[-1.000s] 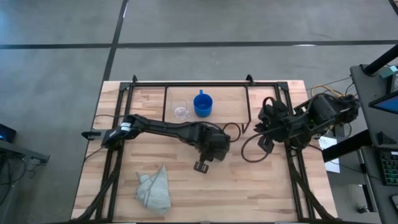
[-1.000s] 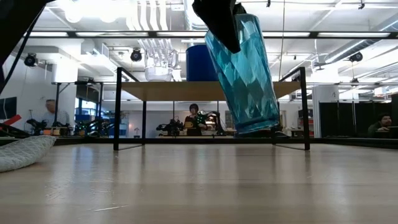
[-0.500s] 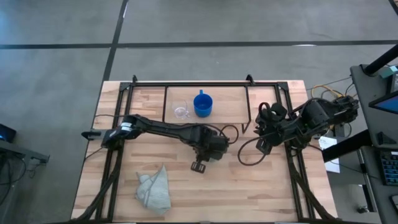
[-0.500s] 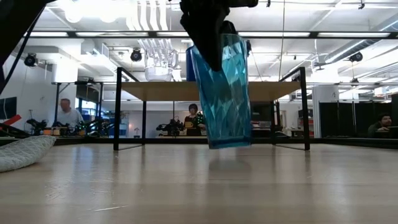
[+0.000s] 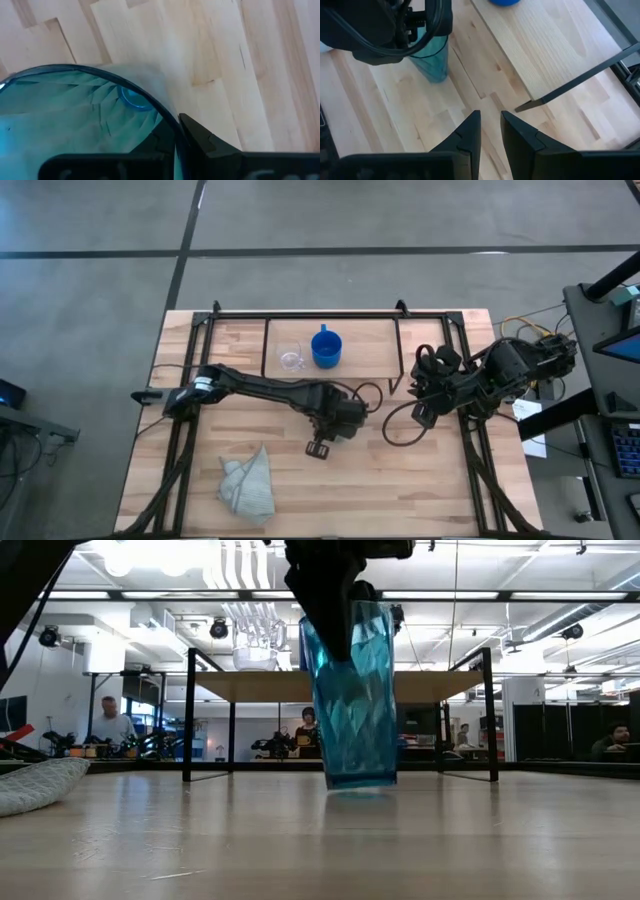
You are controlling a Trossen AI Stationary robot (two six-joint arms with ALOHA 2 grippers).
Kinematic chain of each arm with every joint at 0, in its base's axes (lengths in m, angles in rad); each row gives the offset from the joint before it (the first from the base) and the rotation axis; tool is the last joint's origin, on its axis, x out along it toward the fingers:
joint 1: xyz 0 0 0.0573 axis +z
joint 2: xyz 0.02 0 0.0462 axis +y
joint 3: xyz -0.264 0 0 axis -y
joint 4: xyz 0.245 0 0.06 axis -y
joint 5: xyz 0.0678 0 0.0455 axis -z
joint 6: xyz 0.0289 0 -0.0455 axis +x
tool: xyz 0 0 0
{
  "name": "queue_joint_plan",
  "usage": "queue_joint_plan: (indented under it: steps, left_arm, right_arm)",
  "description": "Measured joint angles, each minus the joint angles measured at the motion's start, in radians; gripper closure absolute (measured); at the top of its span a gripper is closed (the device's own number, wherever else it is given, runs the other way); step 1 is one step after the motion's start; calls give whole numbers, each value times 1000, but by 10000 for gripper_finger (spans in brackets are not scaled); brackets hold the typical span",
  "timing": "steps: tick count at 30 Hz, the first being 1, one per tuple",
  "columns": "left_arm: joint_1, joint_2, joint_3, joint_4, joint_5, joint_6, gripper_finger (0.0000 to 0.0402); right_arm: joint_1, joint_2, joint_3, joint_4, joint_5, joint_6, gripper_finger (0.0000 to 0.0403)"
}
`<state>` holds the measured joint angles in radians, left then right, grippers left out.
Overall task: Stack small to large cups/mugs on shelf
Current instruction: Put the blue cup on the shelf
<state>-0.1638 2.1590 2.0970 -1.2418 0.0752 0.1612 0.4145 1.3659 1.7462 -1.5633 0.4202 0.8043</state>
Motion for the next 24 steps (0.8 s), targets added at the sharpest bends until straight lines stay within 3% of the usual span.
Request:
queue_joint_plan:
  steps: [24]
  left_arm:
    - [0,-5,-39,45,-1,-29,400]
  right_arm:
    - [0,1,0,10,0,0,335]
